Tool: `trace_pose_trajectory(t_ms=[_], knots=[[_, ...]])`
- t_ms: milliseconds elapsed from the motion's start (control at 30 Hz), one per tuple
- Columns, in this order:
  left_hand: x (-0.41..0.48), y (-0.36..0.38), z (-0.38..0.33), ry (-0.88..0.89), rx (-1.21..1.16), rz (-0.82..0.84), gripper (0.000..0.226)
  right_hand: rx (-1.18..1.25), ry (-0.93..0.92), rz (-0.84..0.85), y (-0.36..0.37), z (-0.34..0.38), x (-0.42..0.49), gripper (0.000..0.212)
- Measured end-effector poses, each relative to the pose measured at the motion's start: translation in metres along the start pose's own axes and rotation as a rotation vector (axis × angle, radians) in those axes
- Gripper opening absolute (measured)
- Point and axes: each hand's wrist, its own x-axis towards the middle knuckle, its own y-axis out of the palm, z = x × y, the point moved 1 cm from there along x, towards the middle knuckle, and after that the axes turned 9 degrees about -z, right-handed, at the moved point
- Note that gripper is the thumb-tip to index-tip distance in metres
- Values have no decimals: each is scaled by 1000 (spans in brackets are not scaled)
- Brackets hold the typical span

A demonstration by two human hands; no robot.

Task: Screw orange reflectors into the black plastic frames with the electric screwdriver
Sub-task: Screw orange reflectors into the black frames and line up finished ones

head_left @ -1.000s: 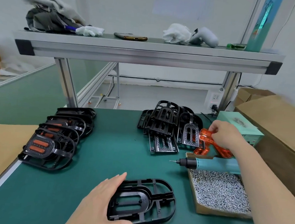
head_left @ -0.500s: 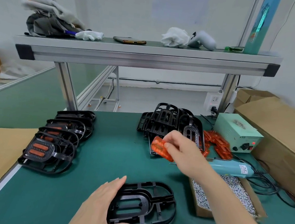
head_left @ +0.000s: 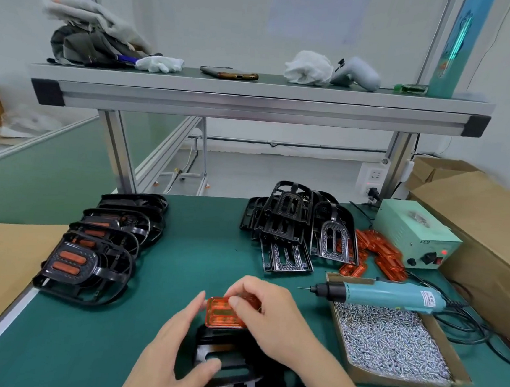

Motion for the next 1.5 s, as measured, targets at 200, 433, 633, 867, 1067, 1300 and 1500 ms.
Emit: trace_pose_trajectory(t_ms=[200, 433, 633, 867, 1067, 1300, 1500], knots=[[-1, -2, 4, 22, -17, -142, 71, 8, 3, 21, 14, -8, -1, 10], [4, -3, 2, -47, -86, -152, 58, 163, 67, 20, 18, -11, -2, 7], [4, -4, 4, -60, -129, -93, 56, 241, 87, 53, 21, -11, -4, 13], [6, -4, 5, -78, -171, -108, 44, 360, 149, 54, 19, -12, -4, 28], [6, -1, 6, -34, -177, -125, 37, 398, 152, 125, 13, -18, -6, 28], [5, 0, 11, -112, -295, -147, 50, 399, 146, 152, 11, -20, -7, 23], [8, 1, 14, -131, -389, -149, 56, 429, 130, 125, 10, -20, -6, 30]])
